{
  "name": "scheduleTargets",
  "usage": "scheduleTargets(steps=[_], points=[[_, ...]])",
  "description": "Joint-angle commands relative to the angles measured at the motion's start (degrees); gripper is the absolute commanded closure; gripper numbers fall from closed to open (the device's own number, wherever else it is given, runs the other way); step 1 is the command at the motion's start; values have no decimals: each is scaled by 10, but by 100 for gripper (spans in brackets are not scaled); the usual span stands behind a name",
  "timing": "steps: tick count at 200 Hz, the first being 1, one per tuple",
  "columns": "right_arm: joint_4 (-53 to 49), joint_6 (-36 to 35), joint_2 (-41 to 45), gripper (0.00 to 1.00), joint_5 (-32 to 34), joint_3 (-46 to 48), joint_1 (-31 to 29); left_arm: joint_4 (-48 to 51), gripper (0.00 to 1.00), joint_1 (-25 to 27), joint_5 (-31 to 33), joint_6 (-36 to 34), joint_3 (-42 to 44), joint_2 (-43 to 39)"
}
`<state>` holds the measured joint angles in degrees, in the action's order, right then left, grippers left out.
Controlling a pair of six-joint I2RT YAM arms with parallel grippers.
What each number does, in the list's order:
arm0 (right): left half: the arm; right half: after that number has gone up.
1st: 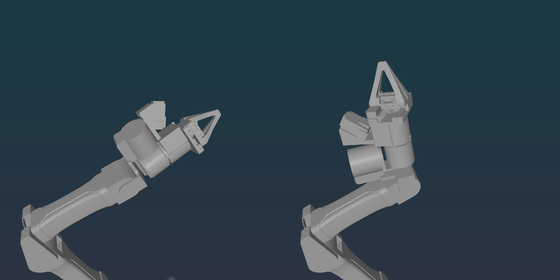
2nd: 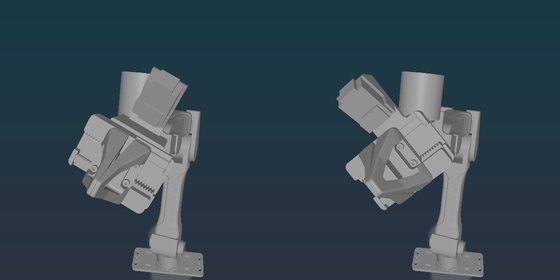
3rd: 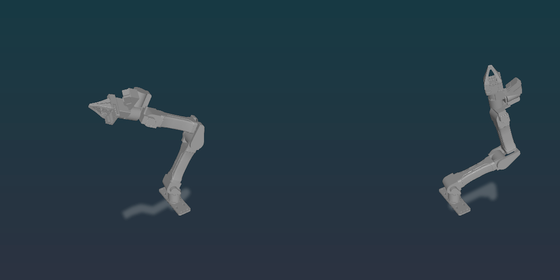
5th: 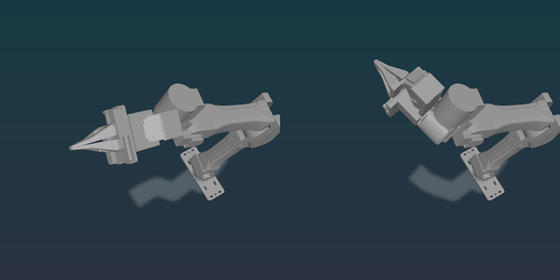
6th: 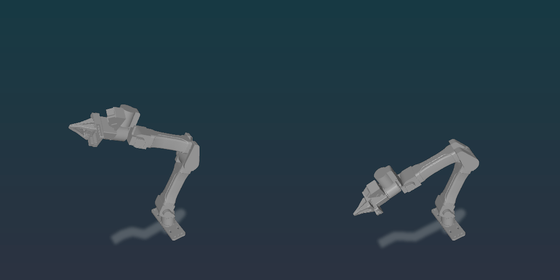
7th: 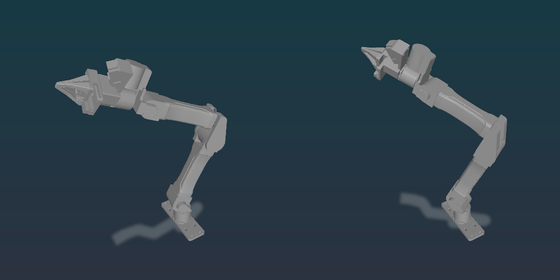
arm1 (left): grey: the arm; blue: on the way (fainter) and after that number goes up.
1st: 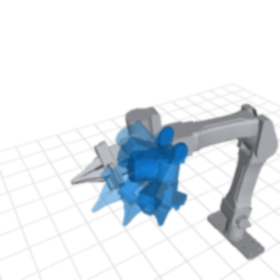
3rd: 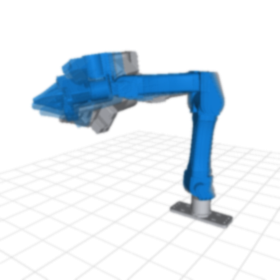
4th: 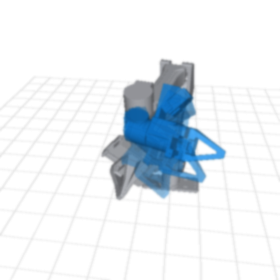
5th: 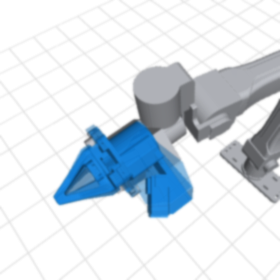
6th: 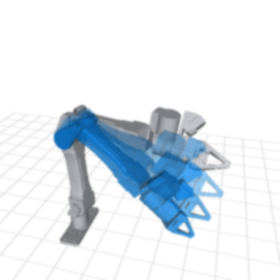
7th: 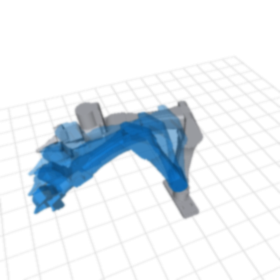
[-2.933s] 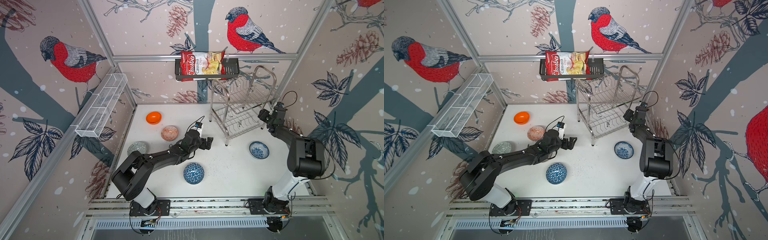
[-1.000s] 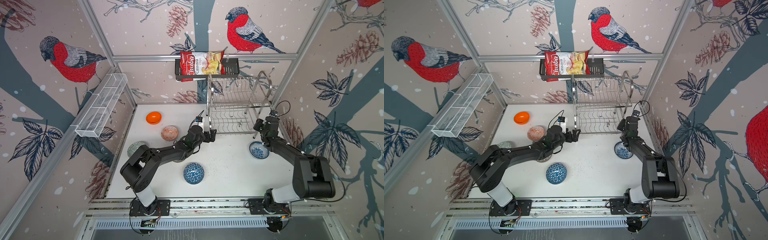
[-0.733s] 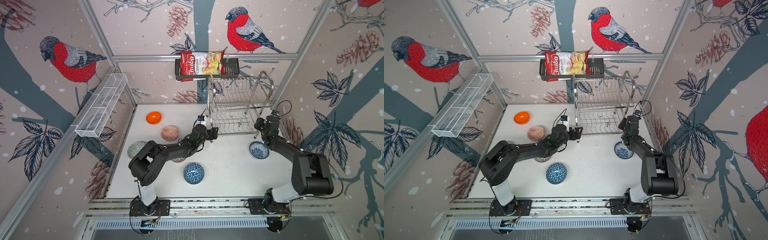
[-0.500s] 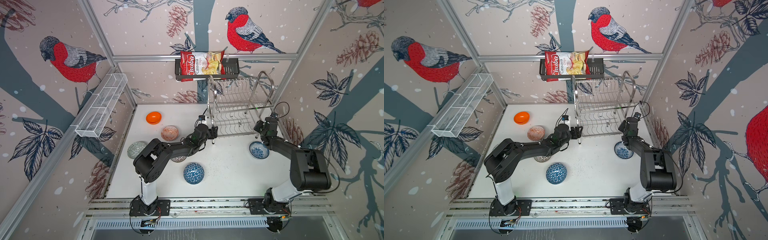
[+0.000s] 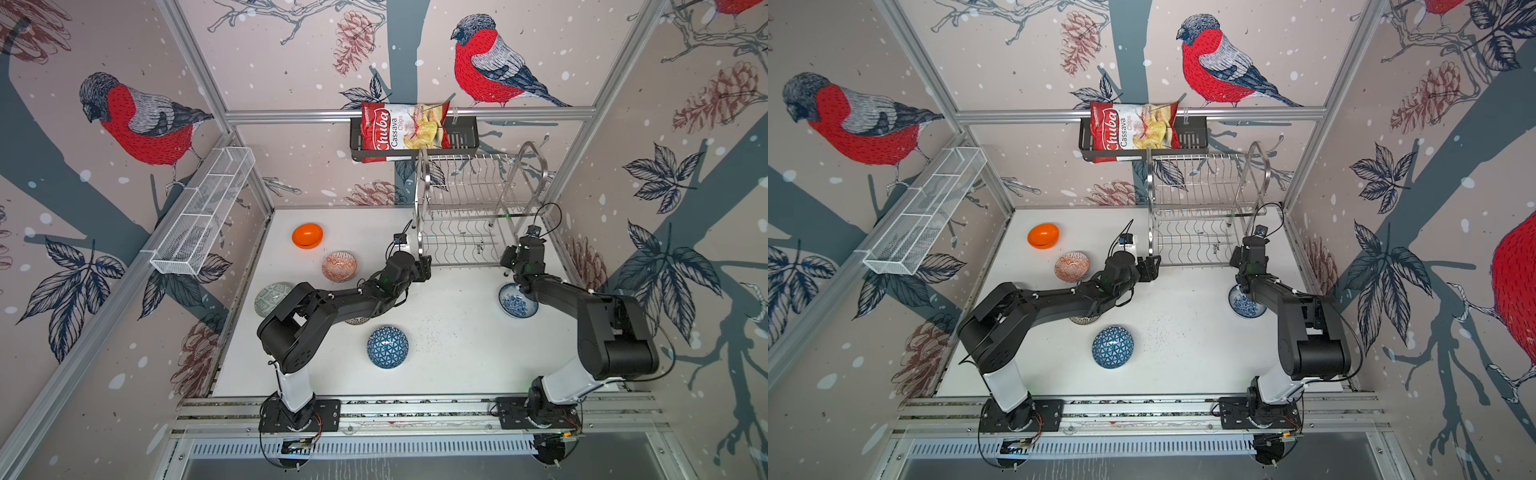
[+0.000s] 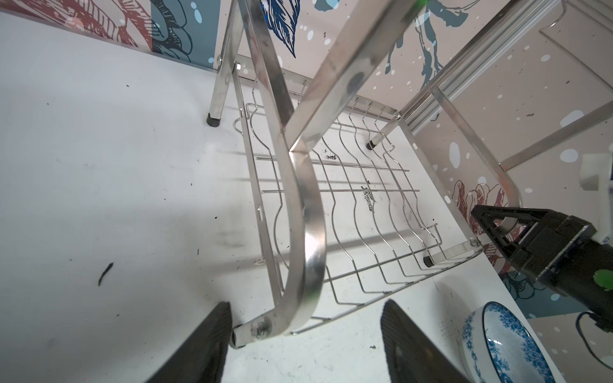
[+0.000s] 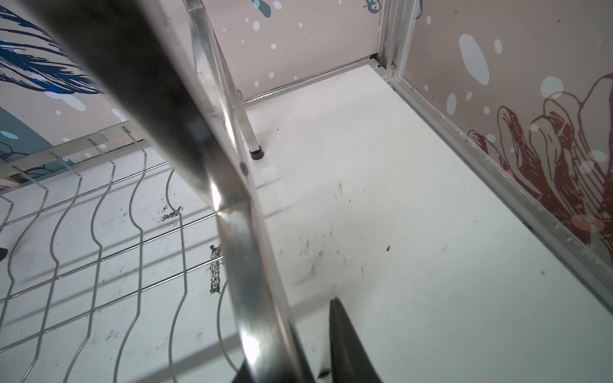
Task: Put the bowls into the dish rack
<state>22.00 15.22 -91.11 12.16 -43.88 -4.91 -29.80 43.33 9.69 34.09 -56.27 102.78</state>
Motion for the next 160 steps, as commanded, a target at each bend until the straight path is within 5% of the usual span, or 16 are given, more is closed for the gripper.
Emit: scheduleTargets(steps=[1, 81, 113, 160], points=[[14, 60, 2, 78, -25, -1, -5, 17, 28, -1, 11, -25, -23, 0], [9, 71, 4, 82, -35, -5, -12, 51, 38, -3, 20, -17, -55, 38], [10, 75, -2, 84, -46, -7, -12, 56, 59, -3, 38, -19, -58, 38], [14, 78, -2, 86, -63, -7, -12, 62, 68, -3, 36, -6, -74, 64]])
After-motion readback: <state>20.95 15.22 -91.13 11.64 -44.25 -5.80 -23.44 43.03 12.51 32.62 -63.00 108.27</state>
